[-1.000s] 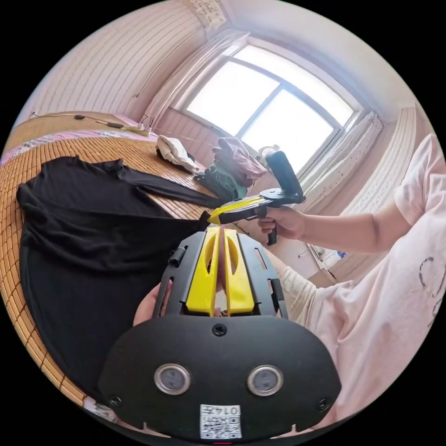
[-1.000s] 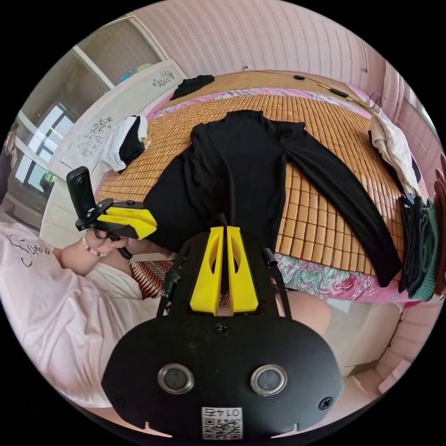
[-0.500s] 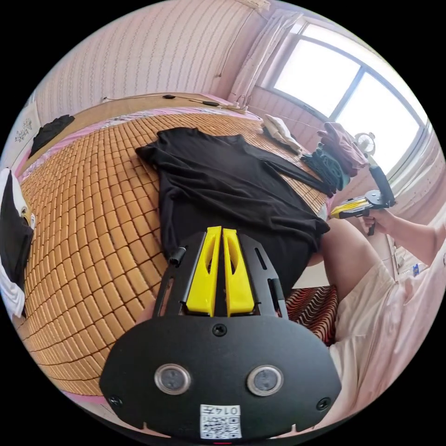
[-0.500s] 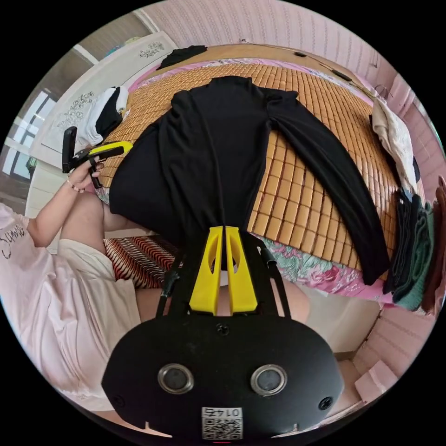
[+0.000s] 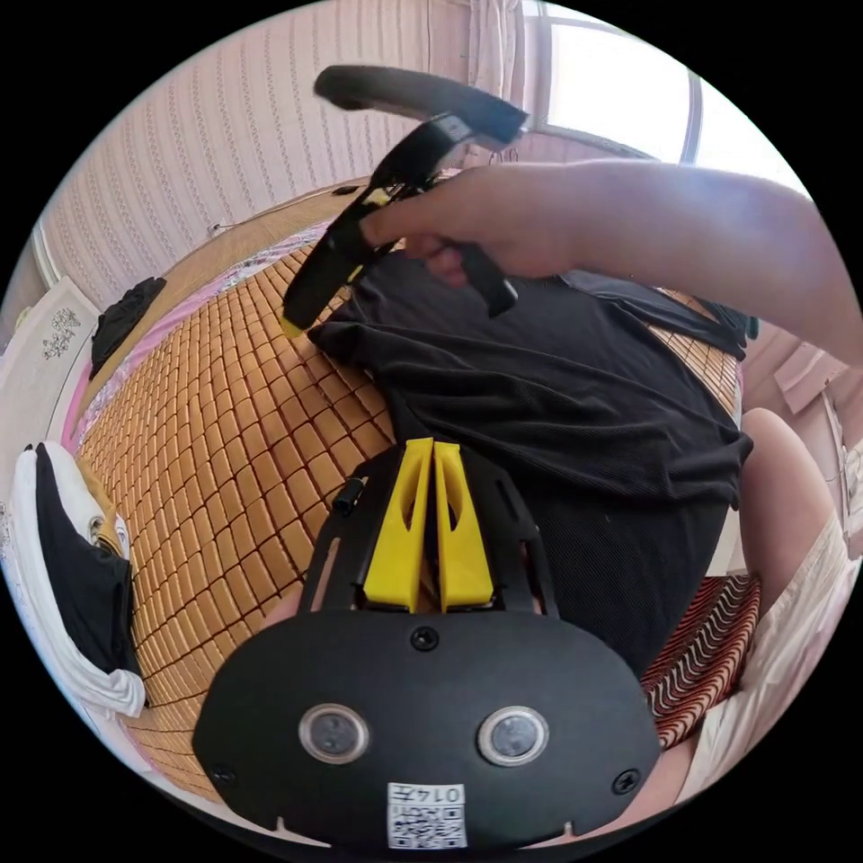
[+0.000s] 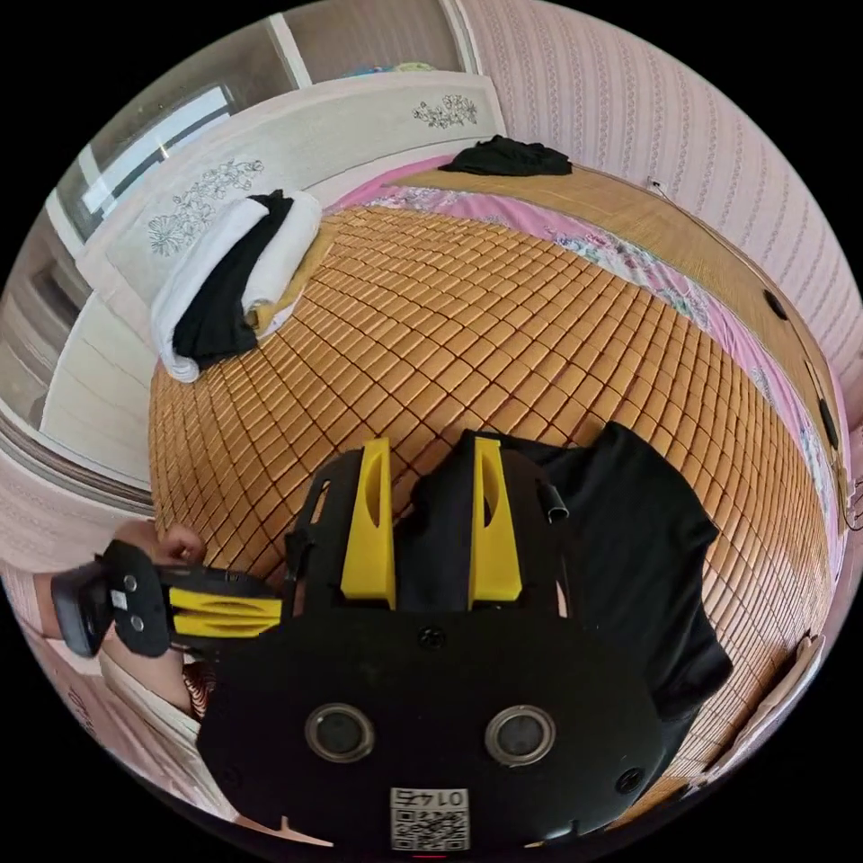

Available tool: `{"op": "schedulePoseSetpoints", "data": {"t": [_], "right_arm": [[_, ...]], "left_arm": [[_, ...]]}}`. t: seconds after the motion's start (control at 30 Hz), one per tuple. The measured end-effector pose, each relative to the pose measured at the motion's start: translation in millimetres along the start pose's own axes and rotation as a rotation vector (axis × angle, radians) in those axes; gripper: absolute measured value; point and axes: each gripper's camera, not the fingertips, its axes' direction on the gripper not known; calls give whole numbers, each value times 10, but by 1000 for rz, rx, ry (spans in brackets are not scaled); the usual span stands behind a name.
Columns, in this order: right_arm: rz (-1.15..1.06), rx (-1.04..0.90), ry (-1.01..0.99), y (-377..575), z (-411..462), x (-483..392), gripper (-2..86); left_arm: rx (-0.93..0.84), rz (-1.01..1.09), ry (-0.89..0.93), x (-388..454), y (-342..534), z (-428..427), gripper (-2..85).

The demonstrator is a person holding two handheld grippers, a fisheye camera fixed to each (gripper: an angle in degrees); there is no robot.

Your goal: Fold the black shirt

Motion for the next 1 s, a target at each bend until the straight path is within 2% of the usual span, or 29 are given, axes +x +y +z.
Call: {"op": "schedulePoseSetpoints", "data": {"t": [0.07,0.17,0.33,0.53,0.67,0.8,0.87,1.0], "right_arm": [[71,-103,23,-96,338,189,89],[172,-79,24,-46,322,456,20],[257,49,-60,113,44,846,7],[329,-10,-67,242,337,1106,21],[239,149,-111,369,121,1071,0],[199,48,-144,399,229,1090,-2],[208,33,-97,461,266,1065,-3],[155,42,-73,743,19,953,-5]], "left_arm": [[-17,6,0,-16,-25,161,-8],[2,2,60,-103,-39,244,-9],[33,-71,99,-297,-32,230,-10],[-20,-150,72,-464,33,390,-8],[54,-87,123,-326,-62,278,8],[-57,-13,93,-122,-231,586,53],[-54,11,31,-86,-260,615,14],[-69,-38,-35,-203,-170,560,-2]]}}
